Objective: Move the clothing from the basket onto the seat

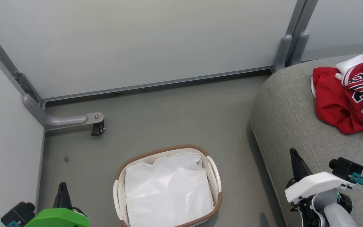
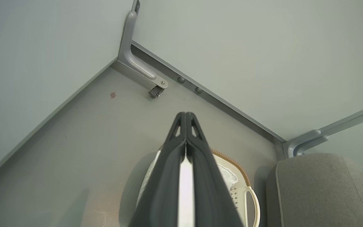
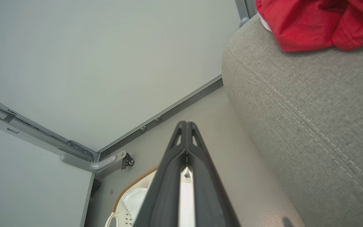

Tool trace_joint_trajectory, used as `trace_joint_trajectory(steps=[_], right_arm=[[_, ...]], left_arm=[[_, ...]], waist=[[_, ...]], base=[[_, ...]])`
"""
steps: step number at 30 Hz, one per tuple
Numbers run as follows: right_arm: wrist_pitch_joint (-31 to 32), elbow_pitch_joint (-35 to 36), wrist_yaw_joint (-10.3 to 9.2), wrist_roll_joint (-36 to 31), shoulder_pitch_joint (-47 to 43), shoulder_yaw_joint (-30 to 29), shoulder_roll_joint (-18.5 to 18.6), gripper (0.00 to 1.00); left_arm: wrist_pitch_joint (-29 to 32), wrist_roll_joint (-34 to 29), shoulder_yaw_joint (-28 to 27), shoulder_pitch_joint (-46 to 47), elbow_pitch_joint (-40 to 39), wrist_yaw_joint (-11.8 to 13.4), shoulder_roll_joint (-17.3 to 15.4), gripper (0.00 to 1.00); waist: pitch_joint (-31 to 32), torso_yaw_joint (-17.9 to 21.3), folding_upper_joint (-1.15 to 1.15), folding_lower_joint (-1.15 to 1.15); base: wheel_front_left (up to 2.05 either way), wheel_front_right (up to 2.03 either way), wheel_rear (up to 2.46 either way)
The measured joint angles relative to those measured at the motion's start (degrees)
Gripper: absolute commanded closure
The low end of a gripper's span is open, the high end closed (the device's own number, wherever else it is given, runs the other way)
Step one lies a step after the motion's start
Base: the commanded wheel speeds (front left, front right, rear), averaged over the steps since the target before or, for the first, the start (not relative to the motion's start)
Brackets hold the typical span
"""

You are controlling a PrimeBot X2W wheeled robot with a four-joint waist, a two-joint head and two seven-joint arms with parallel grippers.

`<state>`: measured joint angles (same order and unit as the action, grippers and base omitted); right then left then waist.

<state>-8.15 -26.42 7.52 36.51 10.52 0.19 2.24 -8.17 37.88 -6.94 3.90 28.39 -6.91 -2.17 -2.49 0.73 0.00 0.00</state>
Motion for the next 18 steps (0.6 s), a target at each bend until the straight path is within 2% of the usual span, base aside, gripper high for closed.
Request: trace_joint_trajectory(steps=[18], right_arm=[[3.71,3.13,0.0,14.13,-0.86,-1.69,0.09,1.0]], left_arm=[[3.63,13.77,0.11,0.15,-3.64,-0.14,-0.05,1.0]], waist=[[0.42,-0.13,0.0,0.0]], base=[[0.0,0.0,0.0]])
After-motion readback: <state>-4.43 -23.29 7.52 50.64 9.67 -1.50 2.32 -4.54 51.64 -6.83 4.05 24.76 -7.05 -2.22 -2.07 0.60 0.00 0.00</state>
